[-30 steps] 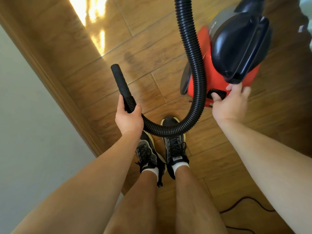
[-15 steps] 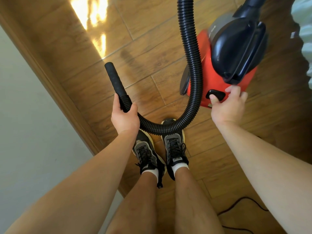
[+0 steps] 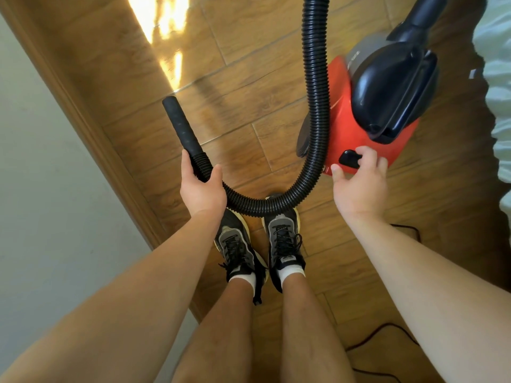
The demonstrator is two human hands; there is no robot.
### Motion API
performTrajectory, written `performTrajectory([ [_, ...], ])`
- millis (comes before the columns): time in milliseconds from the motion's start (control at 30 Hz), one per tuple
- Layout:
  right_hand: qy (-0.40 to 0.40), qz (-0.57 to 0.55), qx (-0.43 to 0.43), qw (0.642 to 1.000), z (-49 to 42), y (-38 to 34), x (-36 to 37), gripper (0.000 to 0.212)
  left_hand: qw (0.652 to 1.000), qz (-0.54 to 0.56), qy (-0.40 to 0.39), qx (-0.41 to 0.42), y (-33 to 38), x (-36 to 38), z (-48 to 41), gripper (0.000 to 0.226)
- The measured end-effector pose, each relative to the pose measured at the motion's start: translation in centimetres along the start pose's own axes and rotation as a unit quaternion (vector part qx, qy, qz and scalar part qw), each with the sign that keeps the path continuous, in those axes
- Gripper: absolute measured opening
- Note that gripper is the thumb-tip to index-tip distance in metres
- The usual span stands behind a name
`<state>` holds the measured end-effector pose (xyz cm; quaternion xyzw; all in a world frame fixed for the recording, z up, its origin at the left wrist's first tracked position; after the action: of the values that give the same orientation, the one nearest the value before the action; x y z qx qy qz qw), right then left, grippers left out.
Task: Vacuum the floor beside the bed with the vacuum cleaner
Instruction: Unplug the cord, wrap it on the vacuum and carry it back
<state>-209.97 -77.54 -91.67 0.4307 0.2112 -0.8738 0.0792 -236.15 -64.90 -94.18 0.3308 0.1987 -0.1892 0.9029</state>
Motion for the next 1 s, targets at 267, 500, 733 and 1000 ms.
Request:
performTrajectory([
  [267,-0.010,0.041,-0.129,0.991,1.2,-5.1,-1.0,0.046,1.000,0.006,0.000,0.006,0.8,-1.5,0.3,0.075],
  [500,-0.035,0.143,-0.228,0.962,0.4,-9.7,-1.7,0.051,1.000,0.022,0.001,0.001,1.7,-3.1,0.2,0.076],
  [733,-0.047,0.220,-0.288,0.931,0.2,-13.6,-2.2,0.055,0.999,0.042,0.020,-0.017,2.0,-4.6,-0.4,0.079],
  [1000,-0.067,0.261,-0.339,0.901,0.7,-17.8,-1.5,0.055,0.996,0.034,0.038,-0.068,1.5,-6.4,-1.7,0.082],
])
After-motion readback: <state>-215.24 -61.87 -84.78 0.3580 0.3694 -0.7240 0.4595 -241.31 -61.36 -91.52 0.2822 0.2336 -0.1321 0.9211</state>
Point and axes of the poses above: each hand's wrist, its own z-axis away from the middle knuckle, its own x-axis out of the palm, y = z × x, the point moved 4 cm from there along -z, towards the middle knuckle, and after that the axes turned 4 degrees about -y, right-handed, at the moved point
